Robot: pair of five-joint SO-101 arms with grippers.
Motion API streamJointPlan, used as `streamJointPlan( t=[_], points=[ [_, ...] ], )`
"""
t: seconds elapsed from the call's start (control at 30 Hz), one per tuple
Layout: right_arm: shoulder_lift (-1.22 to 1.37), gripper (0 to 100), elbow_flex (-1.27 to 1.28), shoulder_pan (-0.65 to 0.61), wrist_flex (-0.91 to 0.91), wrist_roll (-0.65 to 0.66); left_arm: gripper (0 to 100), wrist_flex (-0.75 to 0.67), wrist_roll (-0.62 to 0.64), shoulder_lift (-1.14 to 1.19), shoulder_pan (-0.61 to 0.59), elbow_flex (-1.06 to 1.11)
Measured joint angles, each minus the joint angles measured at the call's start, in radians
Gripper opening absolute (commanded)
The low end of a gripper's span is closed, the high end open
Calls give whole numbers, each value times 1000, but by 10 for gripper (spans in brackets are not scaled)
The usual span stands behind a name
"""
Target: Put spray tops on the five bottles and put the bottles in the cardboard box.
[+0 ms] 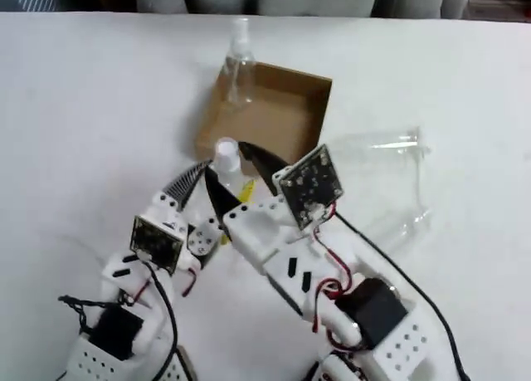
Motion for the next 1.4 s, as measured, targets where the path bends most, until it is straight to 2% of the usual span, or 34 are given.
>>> streamJointPlan(
  t=[0.13, 0.2, 0.27, 0.3, 0.37, 0.5, 0.67, 0.8, 0.93, 1.23, 1.4],
  points=[
    [-5, 152, -158, 3, 101, 0, 20, 0, 0, 0, 0, 0],
    [-14, 106, -224, 3, 155, 0, 20, 0, 0, 0, 0, 0],
    [-26, 16, -256, 3, 198, 0, 20, 0, 0, 0, 0, 0],
    [-26, 9, -265, 6, 209, 0, 20, 0, 0, 0, 0, 0],
    [-25, 39, -272, 44, 213, 0, 20, 0, 0, 0, 0, 0],
    [-20, 18, -252, 169, 219, 0, 20, 0, 0, 0, 0, 0],
    [-15, 15, -68, 353, 219, 5, 20, 0, 0, 0, -14, 0],
    [-3, 15, 192, 465, 218, 103, 20, -21, 0, 0, -69, 0],
    [-5, 16, 407, 588, 112, 132, 20, -52, 26, 0, -106, 0],
    [-6, 16, 763, 750, -161, 137, 20, -64, 164, 6, -166, -126],
    [-6, 16, 858, 798, -269, 137, 20, -216, 210, 238, -173, -239]
  ],
)
